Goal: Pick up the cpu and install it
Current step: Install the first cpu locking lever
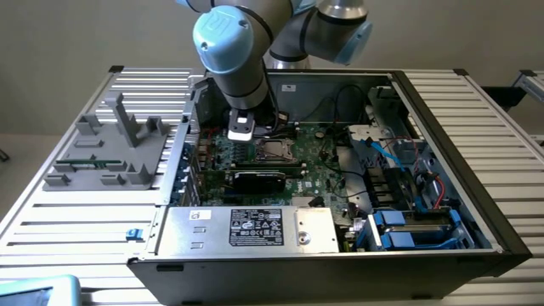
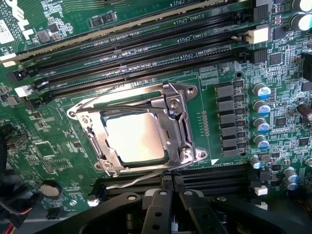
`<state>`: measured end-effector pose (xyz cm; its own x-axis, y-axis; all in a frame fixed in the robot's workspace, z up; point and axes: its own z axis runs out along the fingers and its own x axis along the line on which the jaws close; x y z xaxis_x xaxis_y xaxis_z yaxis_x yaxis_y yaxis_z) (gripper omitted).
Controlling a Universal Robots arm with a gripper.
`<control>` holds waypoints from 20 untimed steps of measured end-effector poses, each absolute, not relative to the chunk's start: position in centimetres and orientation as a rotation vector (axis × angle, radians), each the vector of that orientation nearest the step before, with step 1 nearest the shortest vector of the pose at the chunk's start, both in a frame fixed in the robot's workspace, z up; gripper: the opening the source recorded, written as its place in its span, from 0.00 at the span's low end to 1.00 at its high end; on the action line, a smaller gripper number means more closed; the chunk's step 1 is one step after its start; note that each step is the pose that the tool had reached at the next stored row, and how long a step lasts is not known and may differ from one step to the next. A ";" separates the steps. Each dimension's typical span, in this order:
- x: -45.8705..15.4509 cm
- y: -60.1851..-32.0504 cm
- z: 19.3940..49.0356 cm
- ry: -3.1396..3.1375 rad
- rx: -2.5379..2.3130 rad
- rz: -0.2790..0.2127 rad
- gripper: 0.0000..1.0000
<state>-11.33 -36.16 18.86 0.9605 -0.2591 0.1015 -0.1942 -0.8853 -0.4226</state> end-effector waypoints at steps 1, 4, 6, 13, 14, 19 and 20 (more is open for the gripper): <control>-11.3 -36.2 18.8 0.326 -2.692 -0.216 0.12; -11.3 -36.3 18.8 0.326 -2.692 -0.216 0.12; -11.2 -36.3 18.8 0.326 -2.693 -0.216 0.12; -11.2 -36.4 18.8 0.327 -2.693 -0.216 0.12; -11.2 -36.4 18.8 0.327 -2.693 -0.216 0.12; -11.3 -36.4 19.1 0.334 -2.696 -0.188 0.12; -11.4 -36.4 19.3 0.335 -2.696 -0.182 0.12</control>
